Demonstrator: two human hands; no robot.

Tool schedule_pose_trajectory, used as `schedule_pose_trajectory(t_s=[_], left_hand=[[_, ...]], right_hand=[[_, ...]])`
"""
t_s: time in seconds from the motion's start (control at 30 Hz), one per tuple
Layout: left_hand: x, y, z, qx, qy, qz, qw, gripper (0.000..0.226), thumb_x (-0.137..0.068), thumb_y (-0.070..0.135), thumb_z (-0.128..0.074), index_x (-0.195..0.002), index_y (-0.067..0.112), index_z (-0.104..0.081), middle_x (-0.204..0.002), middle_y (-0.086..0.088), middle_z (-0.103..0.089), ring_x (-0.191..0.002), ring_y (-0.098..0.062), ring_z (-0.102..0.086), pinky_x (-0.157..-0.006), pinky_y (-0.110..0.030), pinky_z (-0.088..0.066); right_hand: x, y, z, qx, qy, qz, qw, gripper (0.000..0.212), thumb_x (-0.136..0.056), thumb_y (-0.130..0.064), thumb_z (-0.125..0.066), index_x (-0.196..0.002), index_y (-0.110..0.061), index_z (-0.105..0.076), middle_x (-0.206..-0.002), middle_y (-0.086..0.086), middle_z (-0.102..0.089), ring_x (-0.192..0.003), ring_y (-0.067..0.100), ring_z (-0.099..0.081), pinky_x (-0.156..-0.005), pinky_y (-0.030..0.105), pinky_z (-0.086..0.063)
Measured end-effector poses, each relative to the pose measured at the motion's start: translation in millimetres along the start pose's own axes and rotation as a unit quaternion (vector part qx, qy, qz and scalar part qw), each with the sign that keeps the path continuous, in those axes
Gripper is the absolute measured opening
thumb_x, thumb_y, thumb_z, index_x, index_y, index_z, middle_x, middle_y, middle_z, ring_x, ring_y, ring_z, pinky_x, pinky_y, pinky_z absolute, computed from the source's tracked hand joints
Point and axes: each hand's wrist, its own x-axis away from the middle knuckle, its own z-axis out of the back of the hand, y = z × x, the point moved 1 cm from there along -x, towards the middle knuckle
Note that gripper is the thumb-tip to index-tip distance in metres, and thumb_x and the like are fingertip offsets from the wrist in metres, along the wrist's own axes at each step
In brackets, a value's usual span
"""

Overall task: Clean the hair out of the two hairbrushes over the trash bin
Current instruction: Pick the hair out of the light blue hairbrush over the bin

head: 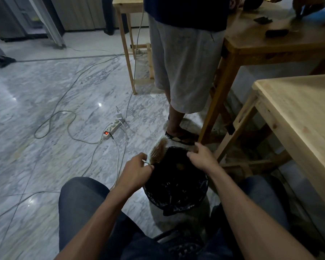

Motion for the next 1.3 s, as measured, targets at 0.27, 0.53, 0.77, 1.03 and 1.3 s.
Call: schedule_pose_trajectory(t_s=[0.27,0.53,0.77,1.03,1.3], left_hand=[[3,13,-13,-0.011,-0.027,-0.014,0.999,0.016,-0.086,0.014,-0.058,-0.100,0.006,-0.059,-0.067,-0.008,-0.052,-0.050,-0.020,-0.041,-0.051,-0.035,-0.032],[7,25,-13,0.016,-0.045,-0.018,0.999,0.004,-0.083,0.014,-0.060,-0.084,0.017,-0.061,-0.061,-0.001,-0.053,-0.047,-0.016,-0.044,-0.049,-0.030,-0.032],[8,36,-11,0.020,-0.051,-0.029,0.998,0.010,-0.081,0.017,-0.062,-0.089,0.018,-0.068,-0.062,-0.001,-0.057,-0.049,-0.017,-0.047,-0.050,-0.031,-0.034],[14,15,2,0.103,-0.098,0.023,0.990,0.013,-0.079,0.010,-0.061,-0.091,0.004,-0.065,-0.066,-0.011,-0.041,-0.050,-0.020,-0.031,-0.047,-0.030,-0.020],[7,21,-1,0.113,-0.042,0.026,0.992,0.011,-0.080,0.004,-0.058,-0.086,0.012,-0.054,-0.067,-0.010,-0.037,-0.054,-0.020,-0.031,-0.047,-0.030,-0.021]], right_hand=[[8,-30,1,-0.017,0.067,0.328,0.942,0.025,-0.083,-0.022,-0.086,-0.107,-0.030,-0.083,-0.099,-0.005,-0.069,-0.092,0.010,-0.066,-0.087,0.029,-0.055],[11,-28,4,-0.097,0.238,0.132,0.957,0.011,-0.091,-0.021,-0.075,-0.094,-0.022,-0.085,-0.088,-0.007,-0.076,-0.096,0.012,-0.068,-0.093,0.030,-0.054],[-4,-33,26,-0.265,0.261,-0.029,0.928,0.011,-0.085,-0.020,-0.078,-0.093,-0.015,-0.084,-0.102,0.007,-0.080,-0.098,0.025,-0.074,-0.096,0.040,-0.060],[-14,2,55,-0.348,0.197,-0.106,0.911,0.034,-0.094,-0.010,-0.067,-0.125,0.003,-0.065,-0.094,0.012,-0.071,-0.060,0.016,-0.059,-0.036,0.019,-0.049],[-7,-20,35,-0.299,0.037,-0.010,0.953,0.047,-0.088,-0.008,-0.056,-0.132,-0.021,-0.066,-0.131,0.006,-0.063,-0.119,0.022,-0.061,-0.090,0.036,-0.053]])
